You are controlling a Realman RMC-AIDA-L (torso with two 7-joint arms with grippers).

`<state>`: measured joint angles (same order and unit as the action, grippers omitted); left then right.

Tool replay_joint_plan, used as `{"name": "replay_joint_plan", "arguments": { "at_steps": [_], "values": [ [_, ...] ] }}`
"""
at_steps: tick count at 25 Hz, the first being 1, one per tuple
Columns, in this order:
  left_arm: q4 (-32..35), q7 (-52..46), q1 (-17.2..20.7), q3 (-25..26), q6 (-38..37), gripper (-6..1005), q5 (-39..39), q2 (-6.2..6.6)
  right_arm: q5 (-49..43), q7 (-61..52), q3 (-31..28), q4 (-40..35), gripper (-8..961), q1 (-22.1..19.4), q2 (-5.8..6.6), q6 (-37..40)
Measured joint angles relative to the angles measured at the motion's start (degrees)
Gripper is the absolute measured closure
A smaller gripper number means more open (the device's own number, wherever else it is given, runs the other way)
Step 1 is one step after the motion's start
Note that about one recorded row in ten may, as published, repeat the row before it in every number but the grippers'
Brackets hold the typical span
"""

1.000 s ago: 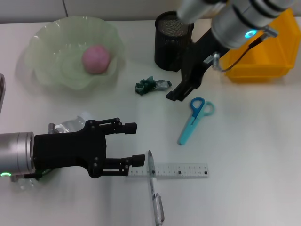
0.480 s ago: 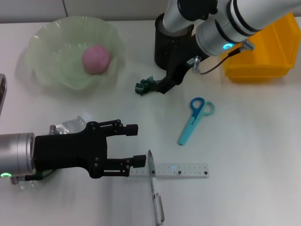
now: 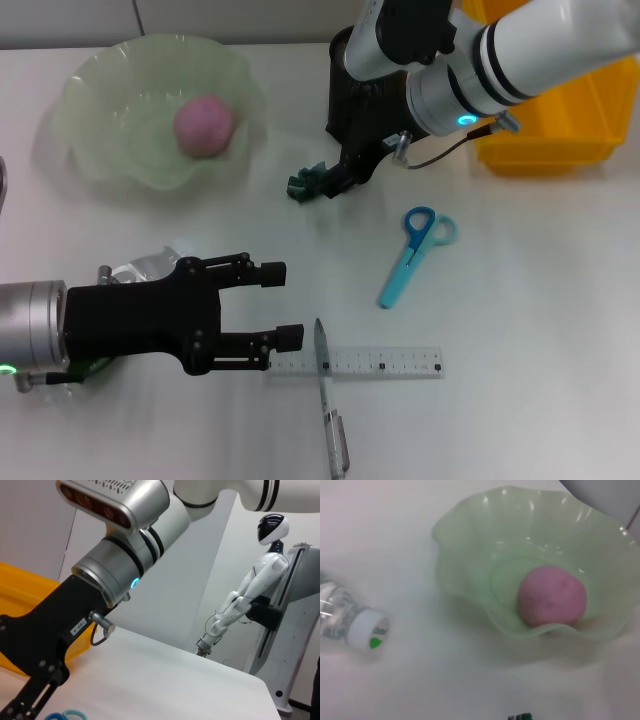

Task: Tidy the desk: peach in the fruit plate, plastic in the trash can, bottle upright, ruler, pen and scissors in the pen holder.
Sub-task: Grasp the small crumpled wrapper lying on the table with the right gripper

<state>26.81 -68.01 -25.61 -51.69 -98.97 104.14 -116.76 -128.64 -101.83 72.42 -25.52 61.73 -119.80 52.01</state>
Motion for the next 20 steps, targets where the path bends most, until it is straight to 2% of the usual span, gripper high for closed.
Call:
{"name": "replay_joint_plan", "arguments": {
  "at_steps": [6, 20],
  "values": [
    [0.0, -0.3, 0.2, 0.0, 0.1, 205, 0.0, 0.04, 6.7, 5.6, 0.0, 4.2, 135, -0.5, -0.02, -2.7],
    [0.1, -0.4, -0.2, -0.1, 0.1, 205, 0.0, -0.08, 13.9, 12.8, 0.0, 10.4, 136, -0.6, -0.20, -7.0]
  ]
}}
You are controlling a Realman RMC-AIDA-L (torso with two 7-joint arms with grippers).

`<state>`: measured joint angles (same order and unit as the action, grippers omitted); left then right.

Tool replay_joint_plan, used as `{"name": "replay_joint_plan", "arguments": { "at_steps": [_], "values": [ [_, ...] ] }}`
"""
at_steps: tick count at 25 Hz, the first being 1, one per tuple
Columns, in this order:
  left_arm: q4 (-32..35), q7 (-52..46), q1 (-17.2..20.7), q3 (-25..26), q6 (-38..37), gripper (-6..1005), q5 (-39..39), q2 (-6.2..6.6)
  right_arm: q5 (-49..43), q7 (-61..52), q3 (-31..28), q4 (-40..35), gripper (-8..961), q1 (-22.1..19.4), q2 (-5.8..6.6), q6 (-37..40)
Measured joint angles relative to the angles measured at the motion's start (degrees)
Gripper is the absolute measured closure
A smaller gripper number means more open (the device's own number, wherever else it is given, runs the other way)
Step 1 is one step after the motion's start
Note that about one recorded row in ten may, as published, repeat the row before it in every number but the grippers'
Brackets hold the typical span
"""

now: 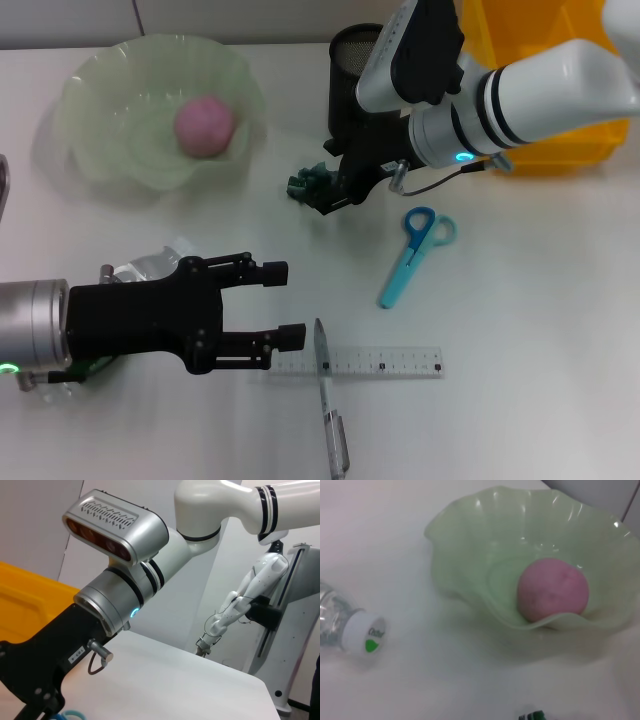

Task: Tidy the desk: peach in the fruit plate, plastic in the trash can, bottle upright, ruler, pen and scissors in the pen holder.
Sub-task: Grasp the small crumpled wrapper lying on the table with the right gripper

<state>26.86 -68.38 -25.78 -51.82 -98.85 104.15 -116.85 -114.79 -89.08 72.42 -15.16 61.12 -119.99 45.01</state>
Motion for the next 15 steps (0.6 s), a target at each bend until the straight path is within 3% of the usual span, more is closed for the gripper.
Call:
{"name": "replay_joint_plan", "arguments": {
  "at_steps": [15],
  "values": [
    [0.4, 0.8, -1.2, -0.3, 0.2, 206, 0.0, -0.22, 4.3, 0.4, -0.2, 0.4, 136, -1.7, 0.03, -1.1]
  ]
}}
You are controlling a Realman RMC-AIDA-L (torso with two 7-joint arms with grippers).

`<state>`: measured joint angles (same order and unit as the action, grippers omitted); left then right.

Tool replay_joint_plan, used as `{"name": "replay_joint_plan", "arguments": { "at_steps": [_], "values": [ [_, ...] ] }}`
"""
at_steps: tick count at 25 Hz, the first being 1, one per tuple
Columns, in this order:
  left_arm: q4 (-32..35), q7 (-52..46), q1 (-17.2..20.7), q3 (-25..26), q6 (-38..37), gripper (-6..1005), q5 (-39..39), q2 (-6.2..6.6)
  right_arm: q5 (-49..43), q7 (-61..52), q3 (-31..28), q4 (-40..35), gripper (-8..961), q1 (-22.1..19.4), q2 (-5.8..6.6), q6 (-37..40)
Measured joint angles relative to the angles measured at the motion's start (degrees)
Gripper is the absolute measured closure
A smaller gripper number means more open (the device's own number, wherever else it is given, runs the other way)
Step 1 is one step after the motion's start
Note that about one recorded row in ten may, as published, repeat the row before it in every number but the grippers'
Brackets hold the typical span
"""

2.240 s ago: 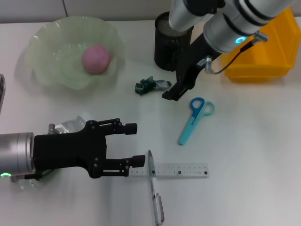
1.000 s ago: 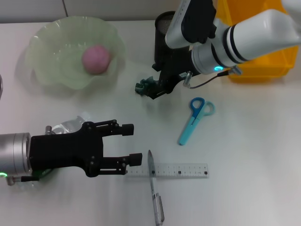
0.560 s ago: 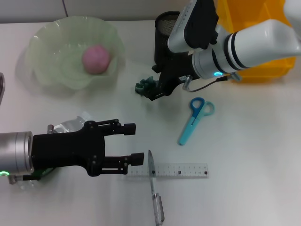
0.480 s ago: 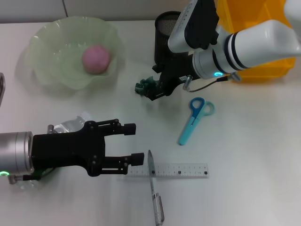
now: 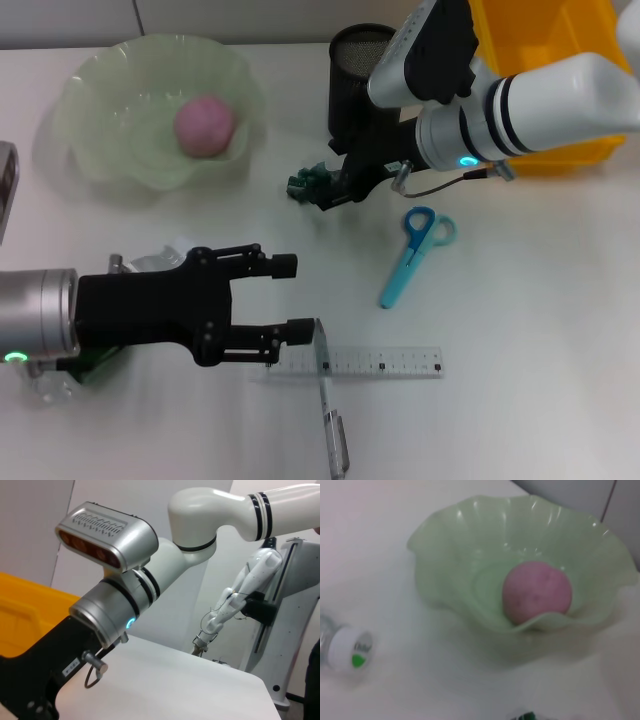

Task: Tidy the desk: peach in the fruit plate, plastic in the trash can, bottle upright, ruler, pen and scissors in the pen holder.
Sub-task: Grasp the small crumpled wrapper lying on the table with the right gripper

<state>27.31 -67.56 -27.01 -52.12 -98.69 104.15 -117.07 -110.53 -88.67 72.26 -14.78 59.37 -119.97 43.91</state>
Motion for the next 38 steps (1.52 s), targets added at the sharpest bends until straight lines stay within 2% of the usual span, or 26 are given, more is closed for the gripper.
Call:
{"name": "replay_joint_plan", "arguments": {
  "at_steps": [5, 23, 25, 30, 38],
  "values": [
    [0.0, 1.3, -0.6, 0.0, 0.1, 206, 0.0, -0.16, 3.2, 0.2, 0.7, 1.0, 136, -0.3, 0.00, -1.0],
    [0.0, 2.7, -0.8, -0.3, 1.1, 207, 0.2, -0.81, 5.6, 3.1, 0.8, 3.0, 158, -1.2, 0.00, -1.8],
    [0.0, 2.7, -0.9, -0.3, 1.1, 207, 0.2, -0.81, 5.6, 3.1, 0.8, 2.9, 347, -1.2, 0.00, -1.8],
    [0.0, 2.7, -1.0, -0.3, 1.1, 207, 0.2, -0.91, 5.7, 3.2, 0.8, 2.6, 459, -1.2, 0.00, -1.8],
    [0.0, 2.7, -1.1, -0.3, 1.1, 208, 0.2, -0.89, 5.7, 3.3, 0.6, 2.4, 730, -1.2, 0.00, -1.8]
  ]
}}
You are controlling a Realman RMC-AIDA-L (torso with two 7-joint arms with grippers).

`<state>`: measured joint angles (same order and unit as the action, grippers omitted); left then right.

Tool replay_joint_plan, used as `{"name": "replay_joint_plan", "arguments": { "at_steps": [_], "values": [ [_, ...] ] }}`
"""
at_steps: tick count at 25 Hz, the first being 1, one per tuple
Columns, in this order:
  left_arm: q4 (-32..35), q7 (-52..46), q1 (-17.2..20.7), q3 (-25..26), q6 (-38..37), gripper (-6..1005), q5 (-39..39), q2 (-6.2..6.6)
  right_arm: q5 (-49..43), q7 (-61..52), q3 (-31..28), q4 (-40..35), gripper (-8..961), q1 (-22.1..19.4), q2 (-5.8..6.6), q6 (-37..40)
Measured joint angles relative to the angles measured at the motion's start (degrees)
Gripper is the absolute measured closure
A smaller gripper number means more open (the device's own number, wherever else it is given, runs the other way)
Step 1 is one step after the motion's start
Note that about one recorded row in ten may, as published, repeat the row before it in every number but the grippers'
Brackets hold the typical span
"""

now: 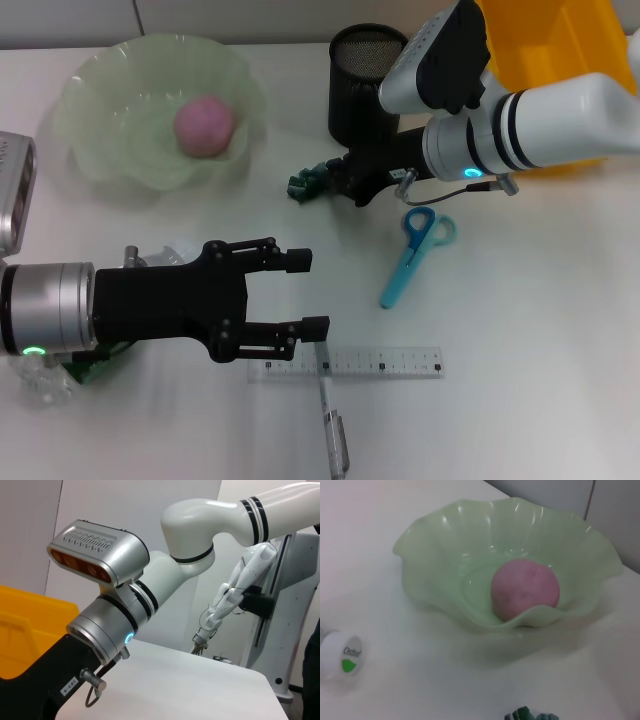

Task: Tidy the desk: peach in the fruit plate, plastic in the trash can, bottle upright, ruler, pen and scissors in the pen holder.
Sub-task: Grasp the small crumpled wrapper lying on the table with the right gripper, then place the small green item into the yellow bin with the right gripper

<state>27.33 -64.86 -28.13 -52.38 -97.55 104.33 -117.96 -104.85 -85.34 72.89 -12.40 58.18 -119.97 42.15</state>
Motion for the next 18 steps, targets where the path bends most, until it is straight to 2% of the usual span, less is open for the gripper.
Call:
{"name": "replay_joint_plan", "arguments": {
  "at_steps": [4, 9, 13, 18],
  "values": [
    [0.0, 0.0, 0.0, 0.0, 0.1, 208, 0.0, 0.01, 0.0, 0.0, -0.1, -0.2, 853, 0.0, 0.00, 0.2],
    [0.0, 0.1, -0.3, 0.0, 0.3, 208, 0.0, 0.01, 0.0, 0.0, 0.1, -0.5, 955, 0.0, 0.00, 0.9],
    [0.0, 0.1, -0.4, 0.0, 0.4, 208, 0.0, 0.01, 0.0, -0.4, -0.2, -0.9, 955, -0.2, 0.07, 2.2],
    [0.0, 0.1, -0.5, 0.0, 0.6, 208, 0.0, 0.01, -0.3, -2.3, 0.0, -4.6, 953, -2.4, 0.38, 4.8]
  ]
}}
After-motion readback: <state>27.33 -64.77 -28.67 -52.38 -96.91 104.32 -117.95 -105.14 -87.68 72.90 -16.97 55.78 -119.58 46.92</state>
